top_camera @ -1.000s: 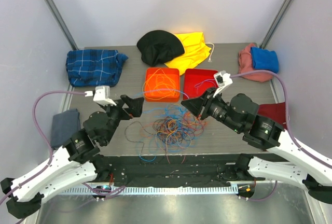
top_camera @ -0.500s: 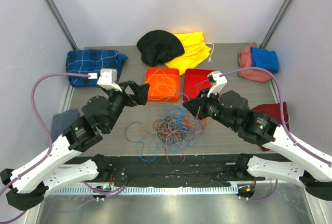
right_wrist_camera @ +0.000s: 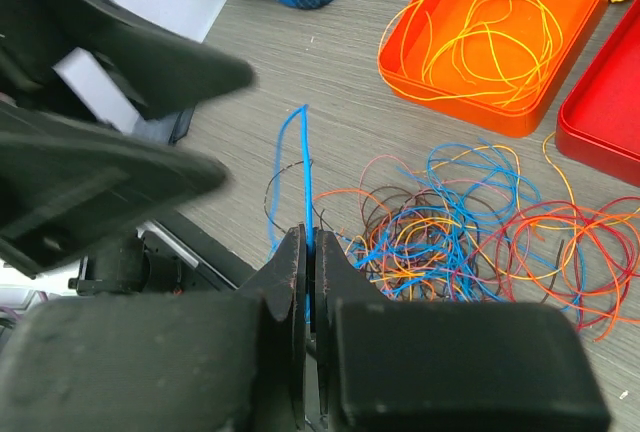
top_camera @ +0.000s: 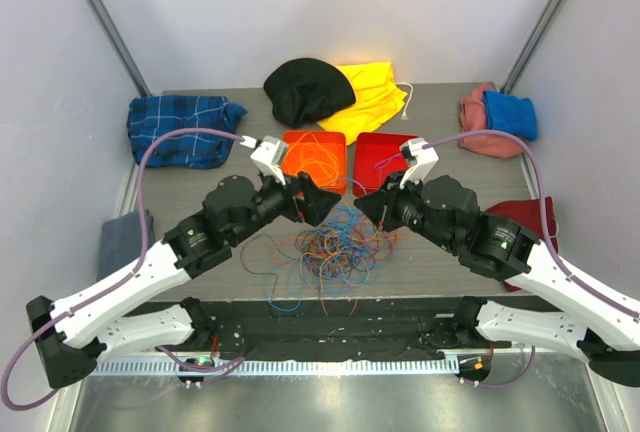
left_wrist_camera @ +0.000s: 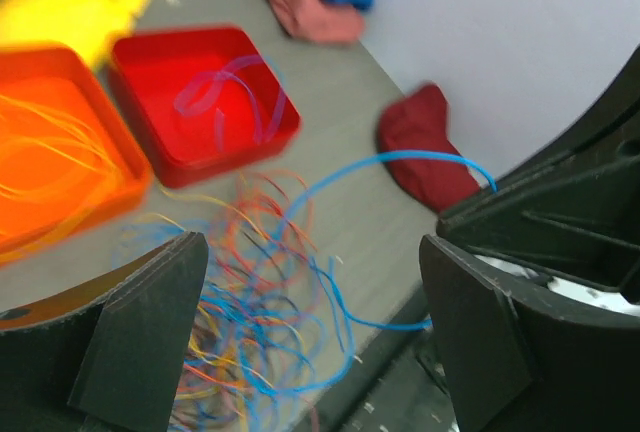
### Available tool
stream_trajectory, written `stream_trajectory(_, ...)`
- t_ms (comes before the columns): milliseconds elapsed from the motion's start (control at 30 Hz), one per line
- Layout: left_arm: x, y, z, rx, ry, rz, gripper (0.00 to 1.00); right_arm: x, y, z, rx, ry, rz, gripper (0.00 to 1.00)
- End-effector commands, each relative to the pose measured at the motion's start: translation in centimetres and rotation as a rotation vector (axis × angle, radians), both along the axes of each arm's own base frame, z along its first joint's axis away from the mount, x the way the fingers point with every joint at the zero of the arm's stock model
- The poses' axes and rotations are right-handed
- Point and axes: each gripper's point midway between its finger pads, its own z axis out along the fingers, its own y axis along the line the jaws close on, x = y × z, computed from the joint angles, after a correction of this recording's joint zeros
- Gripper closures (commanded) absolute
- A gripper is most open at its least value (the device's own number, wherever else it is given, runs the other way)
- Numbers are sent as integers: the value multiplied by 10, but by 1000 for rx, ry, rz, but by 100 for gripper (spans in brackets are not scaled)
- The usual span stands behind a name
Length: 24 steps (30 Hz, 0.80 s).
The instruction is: Untangle the cables
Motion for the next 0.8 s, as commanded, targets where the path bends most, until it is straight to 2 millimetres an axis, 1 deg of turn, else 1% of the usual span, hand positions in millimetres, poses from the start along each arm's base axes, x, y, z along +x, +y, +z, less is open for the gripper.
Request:
stream_trajectory(0,-24,-34,4,-91,83,-185,10,1,-2,23,42,-55,-4,99)
stream_trajectory(133,-30,-43,-1,-87,102,-223,12,1,-2,23,43,-56,-6,99)
stream_trajectory(200,-32,-45,1,-94,103,-238,13,2,-3,22,38,-55,-7,99)
stream_trajectory(333,-36,-48,-2,-95,121,-258,15,2,-3,21,38,-56,-10,99)
stream_trajectory(400,-37,-48,-5,-94,131,-264,15,2,-3,21,36,-57,-11,99)
stream_trajectory(500,-39,-45,-2,-99,122,-261,16,4,-4,21,28,-64,-19,99)
stream_trajectory(533,-36,-40,-3,-84,124,-232,16,5,-5,21,27,-65,-25,99)
stream_trajectory(567,-36,-31,6,-91,103,-210,16,6,-5,19,21,-63,-31,99)
stream_trajectory(600,-34,-24,9,-87,92,-177,16,6,-6,18,19,-65,-35,99)
stream_trajectory(633,-26,-13,15,-78,61,-107,15,7,-7,18,15,-67,-39,99)
stream_trajectory(667,-26,1,22,-79,43,-68,15,8,-9,18,12,-70,-50,99)
stream_trajectory(733,-24,16,28,-64,6,-19,15,9,-10,17,6,-73,-53,99)
stream_trajectory(767,-21,22,25,-55,4,13,15,9,-10,17,6,-75,-53,99)
